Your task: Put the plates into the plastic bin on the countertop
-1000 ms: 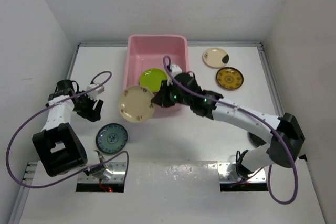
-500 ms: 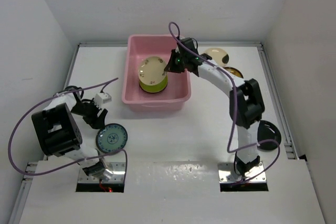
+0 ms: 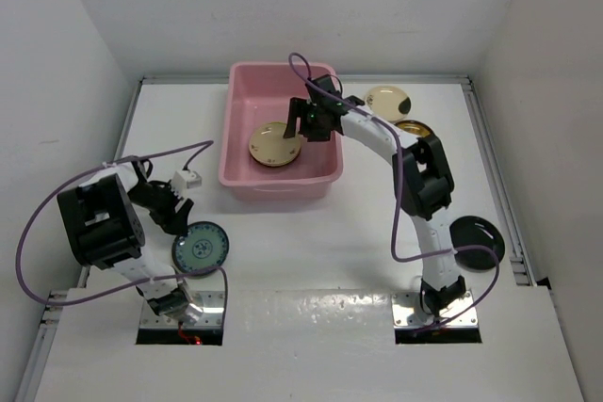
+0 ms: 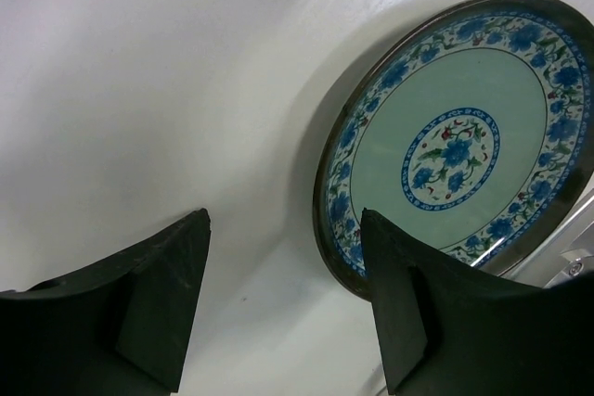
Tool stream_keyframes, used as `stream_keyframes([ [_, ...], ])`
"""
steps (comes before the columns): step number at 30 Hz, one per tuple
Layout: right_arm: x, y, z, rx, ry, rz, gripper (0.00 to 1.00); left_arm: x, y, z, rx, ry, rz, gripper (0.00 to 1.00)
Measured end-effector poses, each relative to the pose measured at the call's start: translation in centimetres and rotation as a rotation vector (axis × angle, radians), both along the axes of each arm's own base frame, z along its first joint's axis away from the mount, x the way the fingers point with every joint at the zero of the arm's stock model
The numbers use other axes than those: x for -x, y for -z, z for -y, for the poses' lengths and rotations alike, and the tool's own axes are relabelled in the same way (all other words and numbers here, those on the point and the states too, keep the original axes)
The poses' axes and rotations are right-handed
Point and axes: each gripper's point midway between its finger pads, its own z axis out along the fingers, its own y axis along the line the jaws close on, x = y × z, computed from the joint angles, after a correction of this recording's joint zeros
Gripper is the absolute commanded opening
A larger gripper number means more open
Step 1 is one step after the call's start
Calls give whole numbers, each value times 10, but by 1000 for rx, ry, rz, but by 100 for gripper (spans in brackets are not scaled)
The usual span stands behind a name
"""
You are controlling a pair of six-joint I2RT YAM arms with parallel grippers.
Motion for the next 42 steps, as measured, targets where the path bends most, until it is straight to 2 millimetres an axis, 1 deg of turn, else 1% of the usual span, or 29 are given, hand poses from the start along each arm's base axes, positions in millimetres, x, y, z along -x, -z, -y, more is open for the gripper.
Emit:
stream_keyframes([
  [1,-1,0,1,13,-1,9,77,-1,0,0,1,3,-2,71],
  [5,1,0,5,68,-9,43,78,0,1,1,5,37,-9,71],
  [7,5,-6,7,90,-19,63,78,0,1,1,8,56,-12,71],
  [9,7,-19,6,103,-27,98,78,0,1,2,15,79,-21,69],
  [11,8,-37,7,107,-32,143,78,1,1,5,27,99,-33,63],
  [13,11,-57,6,103,-40,194,78,1,2,11,44,124,-44,59],
  [14,12,-65,7,101,-36,215,80,3,2,14,53,131,-53,56],
  [15,14,-74,8,96,-37,236,80,4,3,18,60,140,-63,50],
  [17,17,-86,9,90,-36,269,80,5,5,23,73,139,-85,45],
  [18,19,-91,11,90,-32,281,80,6,6,25,82,133,-99,38],
  [20,19,-96,14,94,-24,297,80,7,8,29,103,110,-124,31],
  [21,20,-96,17,99,-18,302,80,8,9,31,116,97,-138,25],
  [23,21,-93,22,114,-8,301,80,12,11,34,135,65,-174,16],
  [24,21,-92,26,122,-3,300,80,13,11,36,142,46,-191,8],
  [26,22,-88,31,139,9,297,80,16,10,38,154,6,-228,0],
  [30,23,-86,44,161,33,298,80,12,8,35,162,-73,-289,0],
  [32,24,-88,51,169,47,302,80,4,8,27,166,-129,-290,0],
  [34,25,-92,59,175,66,310,80,-10,6,9,160,-200,-257,0],
  [36,25,-97,66,174,83,322,80,-29,2,-17,154,-282,-202,0],
  [37,25,-100,69,171,92,330,80,-41,-1,-35,150,-331,-161,0],
  [38,25,-101,72,168,96,334,80,-50,-5,-49,145,-366,-129,0],
  [40,26,-103,75,167,103,337,80,-70,-16,-78,137,-440,-61,0],
  [42,28,-104,79,168,112,337,80,-89,-32,-99,129,-500,8,0],
])
